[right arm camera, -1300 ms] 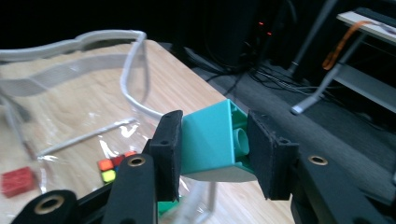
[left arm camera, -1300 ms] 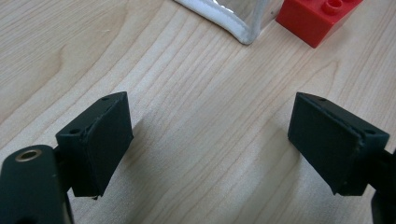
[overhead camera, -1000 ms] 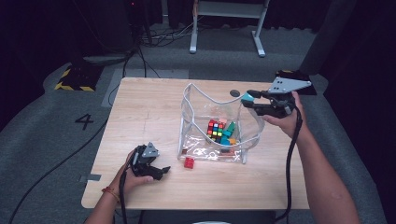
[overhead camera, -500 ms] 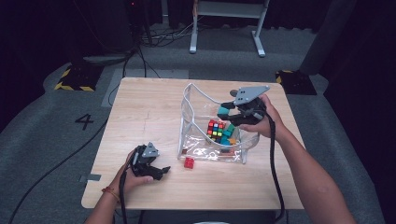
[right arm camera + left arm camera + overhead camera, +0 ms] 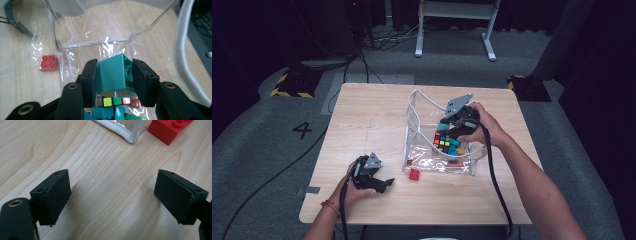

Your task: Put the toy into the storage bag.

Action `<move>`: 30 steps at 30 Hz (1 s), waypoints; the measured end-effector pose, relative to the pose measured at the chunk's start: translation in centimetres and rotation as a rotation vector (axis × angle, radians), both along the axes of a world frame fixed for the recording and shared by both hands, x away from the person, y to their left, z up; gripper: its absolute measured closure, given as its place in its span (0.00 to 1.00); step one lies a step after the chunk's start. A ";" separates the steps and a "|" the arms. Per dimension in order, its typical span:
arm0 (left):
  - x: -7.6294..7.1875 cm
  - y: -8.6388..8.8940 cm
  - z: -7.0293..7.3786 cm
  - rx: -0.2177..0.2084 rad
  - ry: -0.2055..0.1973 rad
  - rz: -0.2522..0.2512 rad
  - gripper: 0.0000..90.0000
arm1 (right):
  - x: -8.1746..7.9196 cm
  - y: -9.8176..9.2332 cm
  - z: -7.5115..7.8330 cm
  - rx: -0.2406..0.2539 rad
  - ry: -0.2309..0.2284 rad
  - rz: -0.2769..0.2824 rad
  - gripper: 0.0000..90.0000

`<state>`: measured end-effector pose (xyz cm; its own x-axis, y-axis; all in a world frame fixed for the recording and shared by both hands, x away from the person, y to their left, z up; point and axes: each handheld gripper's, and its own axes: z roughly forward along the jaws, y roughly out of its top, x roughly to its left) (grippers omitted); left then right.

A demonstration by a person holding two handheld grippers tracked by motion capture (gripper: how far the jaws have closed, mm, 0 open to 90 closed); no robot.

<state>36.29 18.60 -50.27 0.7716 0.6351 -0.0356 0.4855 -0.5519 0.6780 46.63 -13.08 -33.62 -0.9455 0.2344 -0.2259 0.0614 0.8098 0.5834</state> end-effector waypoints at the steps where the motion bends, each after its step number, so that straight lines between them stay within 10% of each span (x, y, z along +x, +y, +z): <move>1: 0.0 0.0 0.0 0.000 0.000 0.000 0.16 | 0.1 0.1 -0.2 -0.021 -0.001 0.002 0.64; 30: 0.0 0.0 0.0 -0.001 0.001 0.000 0.15 | 0.8 -3.4 -0.3 -0.280 0.042 -0.101 0.64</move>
